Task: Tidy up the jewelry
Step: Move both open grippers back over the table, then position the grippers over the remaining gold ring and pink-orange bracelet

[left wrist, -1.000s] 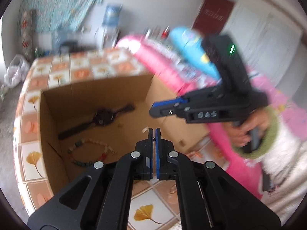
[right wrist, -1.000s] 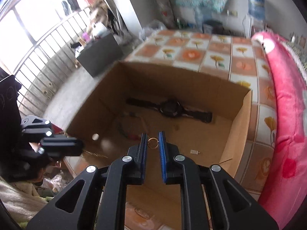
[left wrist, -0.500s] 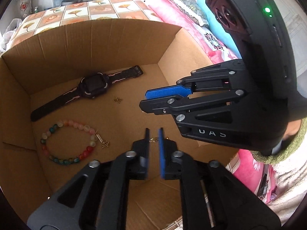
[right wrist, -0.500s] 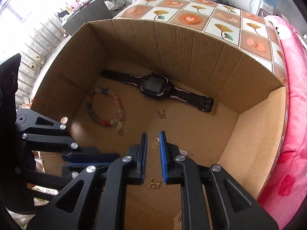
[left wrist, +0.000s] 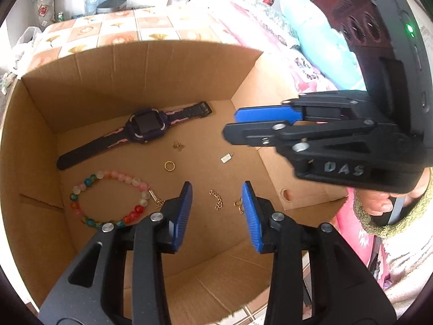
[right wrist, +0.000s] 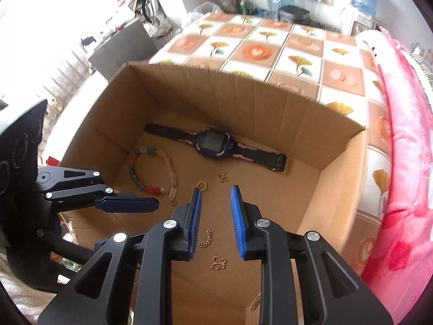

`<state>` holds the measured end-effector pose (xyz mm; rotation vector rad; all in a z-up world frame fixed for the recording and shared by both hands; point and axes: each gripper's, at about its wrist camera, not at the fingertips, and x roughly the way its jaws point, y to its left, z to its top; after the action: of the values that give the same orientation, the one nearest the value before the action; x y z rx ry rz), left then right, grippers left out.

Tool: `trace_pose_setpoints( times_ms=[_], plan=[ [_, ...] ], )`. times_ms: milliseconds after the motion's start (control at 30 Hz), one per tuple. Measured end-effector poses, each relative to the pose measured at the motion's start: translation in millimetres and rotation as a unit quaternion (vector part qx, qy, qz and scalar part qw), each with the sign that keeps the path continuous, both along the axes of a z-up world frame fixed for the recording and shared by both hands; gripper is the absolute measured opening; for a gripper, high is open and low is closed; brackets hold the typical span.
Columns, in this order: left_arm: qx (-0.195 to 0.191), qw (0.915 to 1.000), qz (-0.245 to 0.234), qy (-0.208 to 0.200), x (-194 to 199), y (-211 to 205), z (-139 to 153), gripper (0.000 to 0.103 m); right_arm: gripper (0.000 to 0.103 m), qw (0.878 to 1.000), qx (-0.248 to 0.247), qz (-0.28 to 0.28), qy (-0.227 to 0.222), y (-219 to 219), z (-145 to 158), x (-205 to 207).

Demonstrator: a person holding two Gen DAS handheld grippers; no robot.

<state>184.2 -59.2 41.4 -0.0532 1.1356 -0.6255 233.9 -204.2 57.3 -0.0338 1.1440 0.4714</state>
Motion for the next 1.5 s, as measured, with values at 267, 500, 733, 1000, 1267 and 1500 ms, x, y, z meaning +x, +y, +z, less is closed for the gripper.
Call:
trace_pose_setpoints(
  times_ms=[267,500,733,1000,1267,1500],
  plan=[
    [-0.036,0.9945,0.008,-0.098,-51.3,27.0,45.3,0.048,0.032,0.990,0.088,-0.042,-0.100,-36.6,64.3,-70.3],
    [-0.073,0.9851,0.014,-0.155,-113.4,66.9,59.5,0.067,0.043,0.975,0.144,-0.074,-0.152,-63.7,75.5,-163.7],
    [-0.041,0.9882,0.027,-0.145,-156.8,79.4,24.1,0.085,0.043,0.974,0.156,-0.114,-0.115,-58.4,15.4,-210.0],
    [0.123,0.9847,0.065,-0.104,-151.4,62.1,-53.0,0.086,0.036,0.983,0.051,-0.166,-0.058,-31.4,-67.3,-187.9],
    [0.165,0.9794,0.065,-0.097,-146.8,63.3,-69.2,0.086,0.022,0.986,-0.050,-0.146,-0.065,-5.9,-91.0,-168.7],
    [0.172,0.9783,0.062,-0.098,-147.8,67.2,-72.8,0.086,0.013,0.988,-0.030,-0.140,-0.050,-1.3,-95.1,-161.2]
  ],
)
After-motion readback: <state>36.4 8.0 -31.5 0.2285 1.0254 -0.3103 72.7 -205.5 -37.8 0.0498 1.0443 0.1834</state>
